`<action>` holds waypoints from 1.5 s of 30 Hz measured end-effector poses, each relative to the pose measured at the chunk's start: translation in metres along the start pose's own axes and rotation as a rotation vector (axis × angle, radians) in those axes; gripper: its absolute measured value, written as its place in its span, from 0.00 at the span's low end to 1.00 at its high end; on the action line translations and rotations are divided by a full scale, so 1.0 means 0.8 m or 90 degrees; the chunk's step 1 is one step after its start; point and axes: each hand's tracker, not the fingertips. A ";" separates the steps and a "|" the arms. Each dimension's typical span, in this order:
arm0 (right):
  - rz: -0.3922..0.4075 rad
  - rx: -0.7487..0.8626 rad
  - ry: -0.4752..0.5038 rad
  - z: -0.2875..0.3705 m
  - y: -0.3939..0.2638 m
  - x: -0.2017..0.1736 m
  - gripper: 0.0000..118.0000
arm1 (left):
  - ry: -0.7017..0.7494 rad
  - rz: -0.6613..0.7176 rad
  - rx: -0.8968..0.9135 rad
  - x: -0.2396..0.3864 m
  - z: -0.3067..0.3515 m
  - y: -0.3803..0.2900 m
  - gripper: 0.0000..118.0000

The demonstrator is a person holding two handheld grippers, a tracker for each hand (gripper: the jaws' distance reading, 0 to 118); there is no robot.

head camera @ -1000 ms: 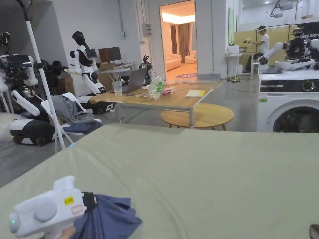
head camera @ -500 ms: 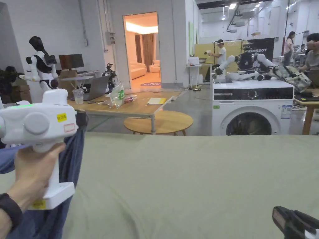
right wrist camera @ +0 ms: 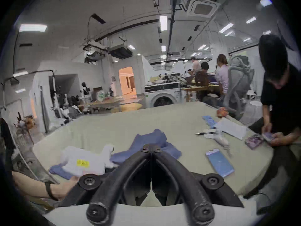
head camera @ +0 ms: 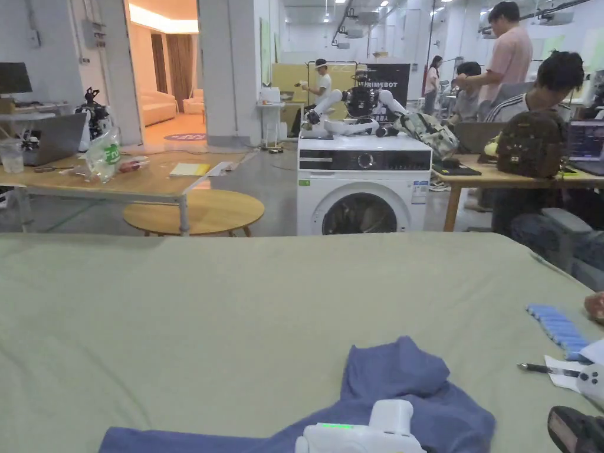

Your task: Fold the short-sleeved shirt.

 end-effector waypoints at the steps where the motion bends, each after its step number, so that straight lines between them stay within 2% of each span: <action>1: -0.002 -0.005 -0.010 0.001 -0.003 0.007 0.00 | -0.021 0.000 -0.005 0.006 -0.005 -0.009 0.00; 2: -0.014 -0.009 -0.006 -0.001 -0.006 0.013 0.00 | -0.035 0.002 -0.014 0.010 -0.007 -0.014 0.08; 4: -0.034 -0.020 0.003 -0.008 -0.011 0.019 0.00 | -0.044 0.009 0.001 0.016 0.004 -0.016 0.64; 5: -0.039 -0.023 0.005 -0.013 -0.013 0.019 0.00 | -0.060 0.003 0.021 0.015 0.018 -0.011 0.76; 8: -0.040 -0.026 0.021 -0.030 -0.018 0.007 0.00 | 0.000 -0.064 0.129 0.016 0.090 0.008 0.74; 12: -0.050 -0.033 0.068 -0.068 -0.015 -0.021 0.00 | 0.201 -0.198 0.285 0.015 0.216 0.035 0.74; 14: -0.050 -0.030 0.083 -0.086 -0.010 -0.038 0.00 | 0.281 -0.228 0.333 0.012 0.271 0.039 0.74; 17: -0.045 -0.028 0.110 -0.108 -0.001 -0.065 0.00 | 0.367 -0.223 0.407 0.007 0.345 0.030 0.72; 19: -0.042 -0.026 0.128 -0.119 0.004 -0.082 0.00 | 0.386 -0.211 0.436 -0.001 0.382 0.019 0.56; 20: -0.037 -0.026 0.136 -0.123 0.006 -0.090 0.00 | 0.404 -0.201 0.453 -0.004 0.397 0.012 0.41; 21: -0.032 -0.026 0.140 -0.126 0.006 -0.098 0.00 | 0.421 -0.198 0.459 -0.007 0.410 0.005 0.14; 22: -0.029 -0.026 0.144 -0.127 0.006 -0.104 0.00 | 0.433 -0.198 0.468 -0.011 0.417 -0.001 0.00; 29: -0.005 -0.036 0.158 -0.134 0.003 -0.137 0.00 | 0.450 -0.158 0.453 -0.037 0.448 -0.022 0.00; 35: -0.004 -0.034 0.151 -0.134 0.003 -0.136 0.00 | 0.424 -0.095 0.392 -0.065 0.454 -0.011 0.00; 36: -0.006 -0.034 0.148 -0.133 0.002 -0.134 0.00 | 0.416 -0.069 0.364 -0.077 0.454 -0.006 0.12; 38: -0.012 -0.038 0.149 -0.132 -0.001 -0.128 0.00 | 0.396 -0.008 0.293 -0.111 0.449 0.004 0.59; 39: -0.017 -0.042 0.151 -0.132 -0.003 -0.125 0.00 | 0.388 0.020 0.257 -0.132 0.442 0.005 0.70; 42: -0.018 -0.050 0.149 -0.130 -0.013 -0.117 0.00 | 0.426 0.063 0.192 -0.188 0.416 0.009 0.67; 45: -0.024 -0.070 0.140 -0.131 -0.024 -0.105 0.00 | 0.417 0.144 0.107 -0.248 0.382 0.013 0.67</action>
